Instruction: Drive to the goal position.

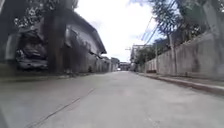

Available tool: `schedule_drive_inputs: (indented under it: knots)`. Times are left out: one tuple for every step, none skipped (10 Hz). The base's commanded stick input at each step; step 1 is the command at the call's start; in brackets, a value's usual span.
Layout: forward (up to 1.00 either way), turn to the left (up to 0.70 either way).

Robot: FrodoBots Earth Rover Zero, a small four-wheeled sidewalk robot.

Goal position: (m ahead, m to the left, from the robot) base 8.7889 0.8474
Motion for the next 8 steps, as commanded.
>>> schedule_drive_inputs:
  knots:
    - [0.7,-0.35]
    - [0.7,-0.35]
    - [0.7,-0.35]
    - [0.7,-0.35]
    - [0.7,-0.35]
    - [0.7,-0.35]
    - [0.7,0.0]
    - [0.7,0.0]
